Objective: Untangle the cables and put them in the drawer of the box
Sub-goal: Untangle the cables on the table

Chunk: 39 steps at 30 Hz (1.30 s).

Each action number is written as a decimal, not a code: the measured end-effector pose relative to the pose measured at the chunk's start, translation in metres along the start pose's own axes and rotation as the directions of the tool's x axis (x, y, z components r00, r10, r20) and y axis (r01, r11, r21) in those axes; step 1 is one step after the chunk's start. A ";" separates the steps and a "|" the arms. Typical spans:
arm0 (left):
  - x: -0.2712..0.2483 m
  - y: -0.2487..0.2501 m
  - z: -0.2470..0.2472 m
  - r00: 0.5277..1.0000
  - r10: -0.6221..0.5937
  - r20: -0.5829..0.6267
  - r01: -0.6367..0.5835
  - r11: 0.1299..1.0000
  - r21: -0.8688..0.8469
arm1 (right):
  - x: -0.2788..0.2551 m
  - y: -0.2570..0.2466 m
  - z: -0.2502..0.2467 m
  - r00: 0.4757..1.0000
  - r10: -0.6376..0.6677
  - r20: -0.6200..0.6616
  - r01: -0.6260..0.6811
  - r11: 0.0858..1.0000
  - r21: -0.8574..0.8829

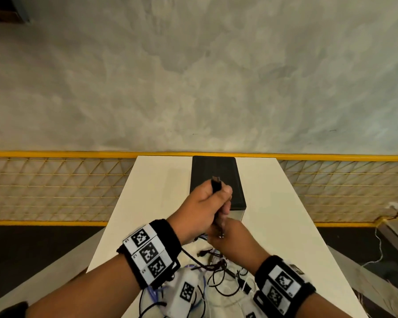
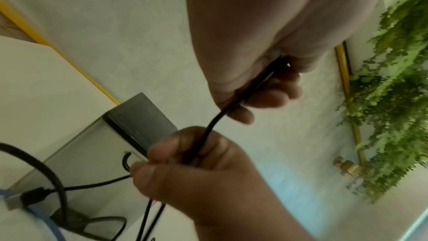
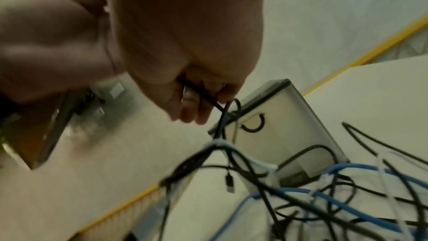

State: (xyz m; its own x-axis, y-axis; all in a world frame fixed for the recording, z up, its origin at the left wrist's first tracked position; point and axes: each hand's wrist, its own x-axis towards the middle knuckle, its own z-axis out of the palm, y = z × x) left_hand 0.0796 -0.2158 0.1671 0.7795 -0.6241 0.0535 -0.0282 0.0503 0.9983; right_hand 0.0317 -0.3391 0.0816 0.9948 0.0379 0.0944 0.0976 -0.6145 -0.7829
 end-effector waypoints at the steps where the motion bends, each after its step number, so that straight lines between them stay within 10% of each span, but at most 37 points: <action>1: -0.003 0.003 -0.002 0.999 0.037 -0.021 -0.036 0.999 0.010 | 0.002 0.009 0.003 0.998 -0.003 -0.058 -0.002 0.996 -0.091; 6: -0.011 0.069 -0.041 0.927 0.213 -0.309 -0.270 0.950 -0.155 | -0.011 0.066 -0.006 0.901 0.406 -0.156 -0.434 0.842 -0.321; 10: -0.021 0.089 -0.058 0.858 0.421 -0.293 -0.377 0.905 0.198 | -0.019 0.080 -0.005 0.894 0.416 -0.166 -0.447 0.805 -0.391; 15: -0.009 0.027 -0.049 0.968 0.249 0.022 -0.164 0.565 0.808 | -0.003 0.053 -0.004 0.949 0.260 -0.177 -0.309 0.878 -0.366; 19: -0.006 -0.032 -0.026 0.977 0.099 0.187 -0.210 0.372 0.904 | 0.005 0.023 -0.007 0.985 0.039 -0.168 -0.077 0.971 -0.227; 24: -0.006 -0.046 -0.029 0.996 0.003 0.087 -0.084 0.284 0.955 | 0.004 0.023 -0.015 0.990 -0.035 -0.133 -0.021 0.917 -0.398; 27: -0.009 -0.037 -0.059 0.998 0.062 0.033 -0.045 0.192 0.980 | -0.007 0.038 -0.019 0.972 0.234 -0.022 -0.201 0.781 -0.591; 36: -0.015 -0.018 -0.142 0.913 0.169 -0.372 0.303 0.329 0.894 | -0.008 0.037 -0.019 0.944 0.329 -0.002 -0.229 0.654 -0.721; 39: -0.021 -0.018 -0.149 0.935 0.121 -0.332 0.302 0.218 0.928 | -0.011 0.044 -0.023 0.946 0.321 -0.036 -0.248 0.651 -0.717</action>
State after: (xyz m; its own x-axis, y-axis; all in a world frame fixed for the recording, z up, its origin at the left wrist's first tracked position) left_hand 0.1575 -0.0874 0.1448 0.9337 -0.3185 0.1636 -0.3519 -0.9009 0.2541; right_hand 0.0248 -0.3848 0.0602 0.9718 -0.1899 -0.1397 -0.2037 -0.9746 -0.0926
